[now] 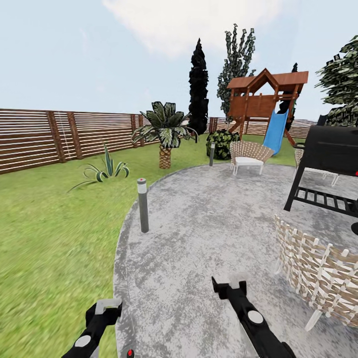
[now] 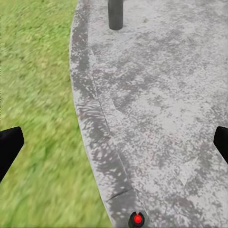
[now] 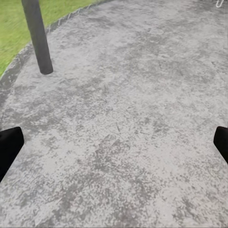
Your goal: In the garden, pick up the pesticide atomizer on the floor and spray pesticide onto both trees until each tree trunk is fully covered.
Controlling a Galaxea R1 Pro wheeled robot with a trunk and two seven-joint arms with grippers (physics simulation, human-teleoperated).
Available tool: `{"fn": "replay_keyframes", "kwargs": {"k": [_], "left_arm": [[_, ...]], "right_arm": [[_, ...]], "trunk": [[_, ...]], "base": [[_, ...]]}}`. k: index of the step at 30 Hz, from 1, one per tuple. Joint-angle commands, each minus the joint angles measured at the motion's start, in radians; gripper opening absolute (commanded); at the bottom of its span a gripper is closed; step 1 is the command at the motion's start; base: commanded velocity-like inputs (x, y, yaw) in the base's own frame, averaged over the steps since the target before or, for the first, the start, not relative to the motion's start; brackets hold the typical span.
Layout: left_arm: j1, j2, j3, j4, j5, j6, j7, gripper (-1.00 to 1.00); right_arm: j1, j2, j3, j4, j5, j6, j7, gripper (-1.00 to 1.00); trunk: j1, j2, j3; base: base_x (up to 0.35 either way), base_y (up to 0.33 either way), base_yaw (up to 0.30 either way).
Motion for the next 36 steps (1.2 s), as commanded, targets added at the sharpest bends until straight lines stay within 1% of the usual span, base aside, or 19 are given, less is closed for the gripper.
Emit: {"fn": "replay_keyframes", "kwargs": {"k": [1,6,10,13,19,36], "left_arm": [[0.003,0.001,0.000,-0.003,0.002,-0.001,0.001,1.00],[0.008,0.000,-0.002,-0.007,0.003,-0.005,-0.007,1.00],[0.008,0.001,-0.003,-0.007,0.003,-0.005,-0.010,1.00],[0.008,0.001,-0.004,-0.006,0.002,-0.004,-0.010,1.00],[0.008,0.000,-0.004,-0.005,0.001,-0.003,-0.009,1.00],[0.007,0.001,-0.005,-0.003,-0.001,-0.003,-0.006,1.00]], "right_arm": [[-0.010,0.009,0.000,-0.005,0.012,0.012,0.002,1.00],[-0.017,0.007,-0.002,-0.008,0.036,0.018,0.006,1.00],[-0.016,0.005,-0.002,-0.003,0.038,0.018,0.004,1.00],[-0.016,0.004,-0.002,-0.001,0.038,0.018,0.003,1.00],[-0.016,0.003,-0.004,-0.001,0.038,0.018,0.002,1.00],[-0.016,0.003,-0.006,0.002,0.038,0.018,0.001,1.00]], "trunk": [[0.000,0.000,0.000],[0.000,0.000,0.000],[0.000,0.000,0.000],[0.012,-0.021,-0.009],[0.035,-0.063,-0.032],[0.100,-0.182,-0.112]], "base": [[0.000,0.000,0.000],[0.000,0.000,0.000],[0.000,0.000,0.000],[0.000,0.000,0.000],[0.000,0.000,0.000],[0.000,0.000,-0.014]]}}
